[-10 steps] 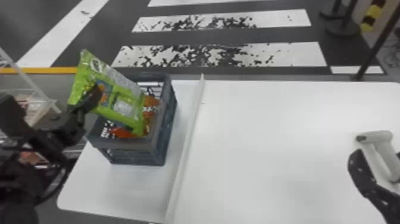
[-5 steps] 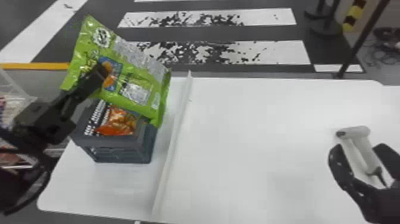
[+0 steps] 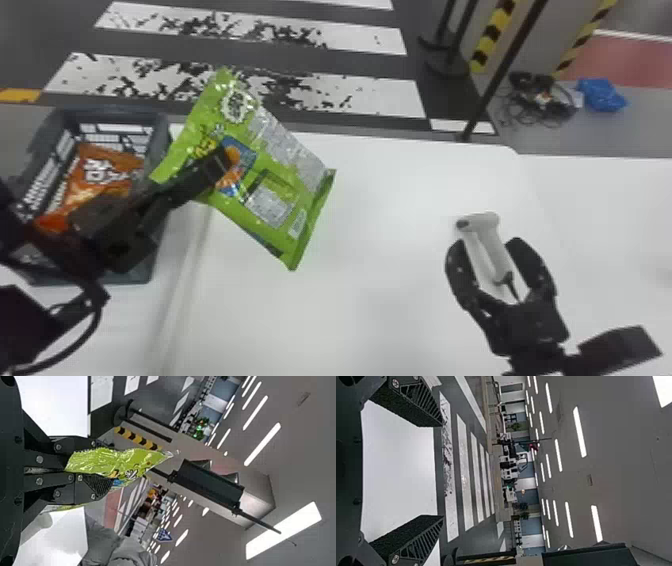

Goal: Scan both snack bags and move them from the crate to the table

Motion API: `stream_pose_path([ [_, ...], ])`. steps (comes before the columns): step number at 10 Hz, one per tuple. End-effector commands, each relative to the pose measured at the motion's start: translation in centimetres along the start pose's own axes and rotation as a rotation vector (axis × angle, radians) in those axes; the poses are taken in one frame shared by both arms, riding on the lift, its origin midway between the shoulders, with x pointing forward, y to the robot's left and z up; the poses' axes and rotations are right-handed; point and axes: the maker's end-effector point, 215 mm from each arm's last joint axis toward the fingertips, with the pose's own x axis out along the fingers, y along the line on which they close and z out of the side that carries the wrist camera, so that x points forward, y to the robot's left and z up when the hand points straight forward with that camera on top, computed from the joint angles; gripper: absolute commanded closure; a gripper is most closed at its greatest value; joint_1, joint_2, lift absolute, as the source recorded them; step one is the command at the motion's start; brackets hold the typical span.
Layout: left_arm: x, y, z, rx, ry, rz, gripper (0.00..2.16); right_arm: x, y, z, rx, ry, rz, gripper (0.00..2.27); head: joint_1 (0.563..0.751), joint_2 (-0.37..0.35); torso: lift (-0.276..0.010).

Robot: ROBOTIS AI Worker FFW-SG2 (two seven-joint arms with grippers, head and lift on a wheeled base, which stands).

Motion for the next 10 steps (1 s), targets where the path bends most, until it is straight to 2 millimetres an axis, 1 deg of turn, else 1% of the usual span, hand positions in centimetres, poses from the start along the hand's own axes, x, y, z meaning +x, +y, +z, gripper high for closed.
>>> stream_pose_path([
  [1, 3.5, -0.1, -5.1, -0.07, 0.041, -0.047, 2.14, 0.0, 0.0, 0.1, -0.001, -0.003, 0.002, 0.1, 0.695, -0.2, -0.088],
  [3, 7.6, -0.6, -11.3, -0.107, 0.128, -0.089, 2.1, -0.1, 0.0, 0.2, -0.001, -0.005, -0.001, 0.1, 0.695, -0.276, -0.088],
  [4, 9.6, -1.0, -14.1, -0.108, 0.179, -0.117, 2.04, -0.1, 0.0, 0.2, -0.001, -0.005, -0.001, 0.1, 0.695, -0.311, -0.088],
  [5, 11.4, -1.5, -17.0, -0.101, 0.242, -0.13, 1.73, -0.1, 0.1, 0.4, 0.001, -0.008, 0.0, 0.1, 0.695, -0.327, -0.088],
  [6, 12.7, -2.2, -19.6, -0.067, 0.313, -0.138, 0.57, -0.1, 0.2, 0.4, 0.002, -0.008, 0.0, 0.1, 0.695, -0.35, -0.088],
  [7, 13.6, -2.7, -21.5, 0.002, 0.378, -0.136, 0.0, -0.2, 0.1, 0.3, 0.002, -0.005, 0.0, 0.1, 0.695, -0.35, -0.088],
  [8, 14.3, -2.1, -22.2, 0.067, 0.409, -0.094, 0.0, -0.1, 0.2, 0.3, 0.001, -0.006, 0.002, 0.1, 0.695, -0.35, -0.088],
  [9, 14.3, -0.5, -22.8, 0.135, 0.438, -0.029, 0.04, -0.2, 0.2, 0.3, 0.002, -0.004, 0.001, 0.1, 0.695, -0.35, -0.088],
  [10, 14.1, 0.7, -23.0, 0.199, 0.457, 0.017, 0.07, -0.2, 0.2, 0.3, 0.003, -0.005, 0.0, 0.1, 0.695, -0.35, -0.088],
])
